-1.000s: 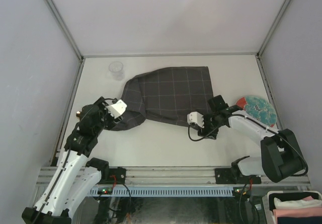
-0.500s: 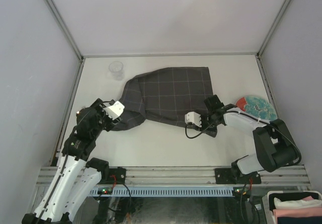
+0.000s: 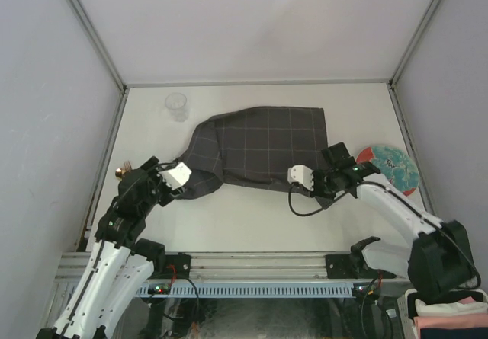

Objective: Set the dinner table for one person
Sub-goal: Flatten out the napkin at the center of the board.

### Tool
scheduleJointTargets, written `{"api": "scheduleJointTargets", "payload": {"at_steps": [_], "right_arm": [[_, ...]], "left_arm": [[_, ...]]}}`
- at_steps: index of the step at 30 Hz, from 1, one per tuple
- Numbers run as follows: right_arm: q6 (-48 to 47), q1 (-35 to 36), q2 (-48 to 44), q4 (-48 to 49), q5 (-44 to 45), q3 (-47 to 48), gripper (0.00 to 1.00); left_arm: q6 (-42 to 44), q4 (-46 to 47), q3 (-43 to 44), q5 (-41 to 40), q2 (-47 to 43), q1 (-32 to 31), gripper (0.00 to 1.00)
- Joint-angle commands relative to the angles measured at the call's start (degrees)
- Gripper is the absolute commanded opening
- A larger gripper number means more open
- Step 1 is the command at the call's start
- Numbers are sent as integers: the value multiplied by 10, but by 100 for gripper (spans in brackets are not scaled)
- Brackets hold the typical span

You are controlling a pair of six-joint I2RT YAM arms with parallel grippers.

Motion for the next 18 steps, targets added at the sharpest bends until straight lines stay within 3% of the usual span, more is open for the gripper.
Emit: {"api": "scheduleJointTargets", "payload": {"at_steps": [1, 10, 16, 17, 18], "right_arm": [[35, -22, -82, -77, -38, 41, 0], [8, -66, -157, -196, -43, 23, 0], [-38, -117, -199, -236, -34, 25, 0], [-36, -127, -199, -229, -45, 26, 12], [-29, -134, -199, -217, -56, 30, 30]], "left_arm": [[38, 28, -30, 18, 4, 1, 84], [-6, 84, 38, 42, 147, -4, 86], [-13, 93, 56, 45, 168, -9, 88], [-10, 97, 53, 50, 164, -10, 89], [-8, 101, 47, 52, 161, -11, 89]]}}
